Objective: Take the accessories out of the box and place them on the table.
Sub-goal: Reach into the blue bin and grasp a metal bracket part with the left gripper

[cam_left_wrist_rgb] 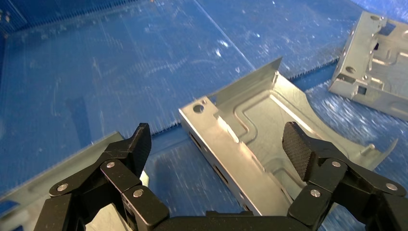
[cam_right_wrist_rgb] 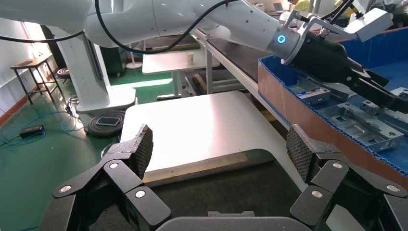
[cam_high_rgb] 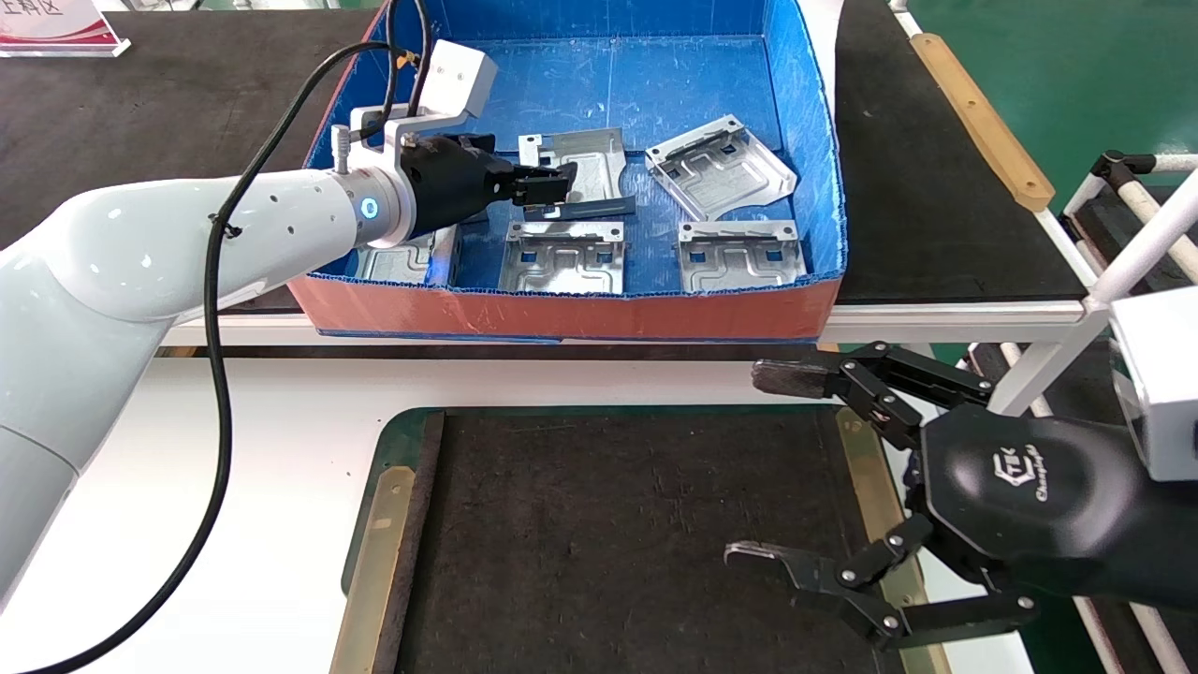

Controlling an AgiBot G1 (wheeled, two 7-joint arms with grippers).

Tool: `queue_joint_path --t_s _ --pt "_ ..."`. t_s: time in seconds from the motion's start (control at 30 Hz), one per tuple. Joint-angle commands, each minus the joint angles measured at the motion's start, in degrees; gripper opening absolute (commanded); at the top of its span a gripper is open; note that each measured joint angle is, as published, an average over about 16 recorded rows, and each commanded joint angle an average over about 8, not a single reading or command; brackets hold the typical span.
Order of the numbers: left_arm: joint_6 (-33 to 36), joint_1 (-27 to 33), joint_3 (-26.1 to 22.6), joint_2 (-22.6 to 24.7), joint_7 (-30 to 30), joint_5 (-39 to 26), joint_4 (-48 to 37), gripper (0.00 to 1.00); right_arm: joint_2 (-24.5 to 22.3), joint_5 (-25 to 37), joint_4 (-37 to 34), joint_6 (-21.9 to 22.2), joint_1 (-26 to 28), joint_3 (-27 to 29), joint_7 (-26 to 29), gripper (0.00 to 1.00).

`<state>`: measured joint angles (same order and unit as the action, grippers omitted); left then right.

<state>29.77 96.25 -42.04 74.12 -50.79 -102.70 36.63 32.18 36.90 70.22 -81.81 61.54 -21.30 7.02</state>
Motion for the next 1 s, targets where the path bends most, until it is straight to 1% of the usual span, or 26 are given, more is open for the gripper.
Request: queue_joint_path --t_s 0.03,0.07,0.1,0.13,0.17,0.2,1.0 --pt "-0.41 0.19 -0.30 0.32 -0.66 -0.81 -0.44 0.57 0.00 0.00 -0.01 0.00 -0.01 0.00 0.00 0.23" --pt "-0.57 0.24 -0.38 0.39 -0.76 -1.00 -0.54 0.44 0.00 0.00 -0.01 0.01 -0.01 0.00 0.00 0.11" --pt "-0.61 0.26 -0.38 0.39 -0.73 -1.02 -0.53 0.32 0.00 0.00 -0.01 0.01 -0.01 0.00 0.00 0.04" --pt "-0.59 0.26 -0.37 0.36 -0.70 -0.98 -0.50 0.20 0.00 0.00 -0.01 0.01 -0.01 0.00 0.00 0.00" --pt "-0.56 0.25 -0.35 0.33 -0.66 -0.92 -0.47 0.07 0.00 0.00 -0.01 0.01 -0.01 0.00 0.00 0.00" --pt "-0.52 0.24 -0.33 0.30 -0.62 -0.86 -0.44 0.01 0.00 0.00 -0.01 0.01 -0.01 0.00 0.00 0.00" --pt "0.22 -0.03 0.03 -0.11 -0.18 0.12 0.10 0.00 0.00 0.00 -0.01 0.01 -0.01 0.00 0.00 0.00"
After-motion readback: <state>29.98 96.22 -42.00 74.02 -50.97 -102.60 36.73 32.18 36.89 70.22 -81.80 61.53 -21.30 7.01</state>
